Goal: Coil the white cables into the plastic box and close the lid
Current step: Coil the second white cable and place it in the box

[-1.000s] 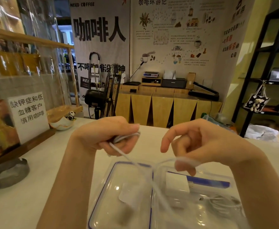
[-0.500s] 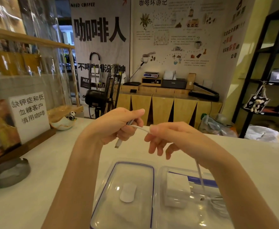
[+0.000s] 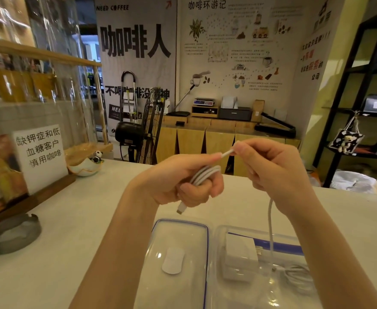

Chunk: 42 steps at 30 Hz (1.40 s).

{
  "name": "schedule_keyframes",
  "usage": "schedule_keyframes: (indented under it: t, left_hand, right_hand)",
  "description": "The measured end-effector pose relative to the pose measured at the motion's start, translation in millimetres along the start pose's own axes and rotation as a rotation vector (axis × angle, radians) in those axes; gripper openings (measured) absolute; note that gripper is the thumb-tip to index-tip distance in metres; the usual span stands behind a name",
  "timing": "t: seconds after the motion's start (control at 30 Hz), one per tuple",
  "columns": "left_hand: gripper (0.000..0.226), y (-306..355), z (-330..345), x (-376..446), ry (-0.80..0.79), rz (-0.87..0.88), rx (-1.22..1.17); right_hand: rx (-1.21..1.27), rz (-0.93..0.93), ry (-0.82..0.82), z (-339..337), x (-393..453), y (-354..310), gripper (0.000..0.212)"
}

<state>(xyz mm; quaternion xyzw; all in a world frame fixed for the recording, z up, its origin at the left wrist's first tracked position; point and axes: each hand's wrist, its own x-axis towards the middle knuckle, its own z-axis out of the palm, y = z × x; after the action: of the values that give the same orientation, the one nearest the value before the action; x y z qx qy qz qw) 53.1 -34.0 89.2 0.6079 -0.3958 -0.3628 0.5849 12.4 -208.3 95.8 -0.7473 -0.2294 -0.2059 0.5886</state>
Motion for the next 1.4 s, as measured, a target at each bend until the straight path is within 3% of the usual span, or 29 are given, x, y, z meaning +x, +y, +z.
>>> schedule_keyframes:
  t: [0.2,0.33,0.43,0.57,0.63,0.73,0.87,0.97,1.07,1.13,1.23,1.4]
  left_hand:
    - [0.045,4.0,5.7,9.6,-0.002,0.104,-0.286]
    - [0.04,9.4,14.8,12.7,-0.136,0.172,-0.482]
    - [0.031,13.0,22.7,13.7,-0.196,0.298,-0.619]
    - [0.033,14.9,21.4,8.5,-0.109,0.453,-0.658]
    - [0.036,15.7,18.3,3.4,0.031,0.542,-0.613]
    - [0.036,15.1,11.7,-3.1,0.433,0.655,-0.42]
    - [0.038,10.2,-6.2,-12.6,0.807,0.67,-0.221]
    - [0.036,0.0,-19.0,-15.2,0.963,0.567,0.051]
    - [0.035,-11.3,-23.4,-8.3,1.006,0.42,0.309]
    - [0.034,-15.3,-18.4,-0.8,0.963,0.297,0.457]
    - [0.039,-16.1,-7.5,6.3,0.726,0.065,0.54]
    - [0.047,-13.9,8.9,16.5,0.287,0.037,0.214]
  right_hand:
    - [0.051,0.005,0.152,3.8,0.0,3.5,0.017]
    - [0.154,0.084,0.181,5.8,-1.4,3.1,0.018]
    - [0.355,0.274,0.039,11.0,-4.5,6.0,0.021]
    - [0.45,0.495,-0.245,21.4,-13.0,3.0,0.024]
    - [0.477,0.545,-0.352,26.5,-17.7,-0.8,0.017]
    - [0.54,0.61,-0.545,33.1,-24.1,-7.7,0.026]
    - [0.48,0.642,-0.662,34.5,-27.9,-18.9,0.028]
    - [0.289,0.572,-0.667,33.5,-30.6,-26.8,0.024]
    - [0.082,0.457,-0.566,34.7,-33.4,-33.4,0.022]
    - [-0.075,0.302,-0.486,32.5,-34.7,-37.8,0.021]
    - [-0.241,0.108,-0.313,16.2,-31.0,-42.1,0.019]
    - [-0.187,0.065,-0.091,-23.2,-17.0,-36.8,0.02]
